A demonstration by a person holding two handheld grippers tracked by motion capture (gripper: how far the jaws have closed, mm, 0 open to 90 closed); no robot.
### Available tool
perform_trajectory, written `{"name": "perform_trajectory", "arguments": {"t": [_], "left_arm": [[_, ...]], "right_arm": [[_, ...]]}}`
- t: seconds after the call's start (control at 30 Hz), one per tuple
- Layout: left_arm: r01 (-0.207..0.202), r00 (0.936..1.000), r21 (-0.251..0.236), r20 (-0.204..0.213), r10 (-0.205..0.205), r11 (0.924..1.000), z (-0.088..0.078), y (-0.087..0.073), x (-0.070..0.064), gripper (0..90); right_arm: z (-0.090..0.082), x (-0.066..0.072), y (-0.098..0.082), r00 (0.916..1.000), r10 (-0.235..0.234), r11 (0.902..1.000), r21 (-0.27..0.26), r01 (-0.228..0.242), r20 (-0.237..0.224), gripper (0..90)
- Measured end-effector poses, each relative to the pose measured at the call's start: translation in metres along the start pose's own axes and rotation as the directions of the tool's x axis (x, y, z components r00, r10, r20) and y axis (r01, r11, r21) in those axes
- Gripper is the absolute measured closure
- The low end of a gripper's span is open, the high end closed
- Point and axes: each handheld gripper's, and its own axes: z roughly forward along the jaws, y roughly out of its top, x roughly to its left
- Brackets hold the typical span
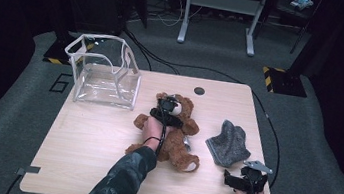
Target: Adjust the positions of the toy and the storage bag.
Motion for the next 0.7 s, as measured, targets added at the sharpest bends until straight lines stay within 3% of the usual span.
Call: {"name": "perform_trajectory", "arguments": {"t": [0.2,0.37,0.5,0.63,0.7], "left_arm": [[-0.039,0.9990,-0.053,0.019,0.040,0.9978,-0.005,-0.006,0.003,45.7],[-0.056,0.9966,-0.108,0.054,0.062,0.9926,-0.013,-0.011,0.008,48.9],[-0.043,0.9954,-0.158,0.078,0.056,0.9865,-0.021,-0.014,0.011,51.1],[-0.059,0.9930,-0.205,0.088,0.078,0.9770,-0.033,-0.016,0.013,52.9],[-0.055,0.9919,-0.244,0.098,0.081,0.9681,-0.040,-0.017,0.013,53.5]], "right_arm": [[0.000,-0.001,0.000,1.0000,-0.002,1.0000,-0.002,0.002,-0.003,2.1],[-0.001,-0.001,0.000,1.0000,0.007,0.9999,-0.008,-0.007,-0.004,3.3],[-0.001,-0.001,0.000,1.0000,0.007,0.9999,-0.012,-0.007,-0.004,3.9],[-0.001,0.000,0.000,1.0000,0.008,0.9999,-0.010,-0.008,-0.003,4.2],[-0.001,0.000,0.000,1.0000,0.007,0.9999,-0.012,-0.007,-0.004,4.3]]}}
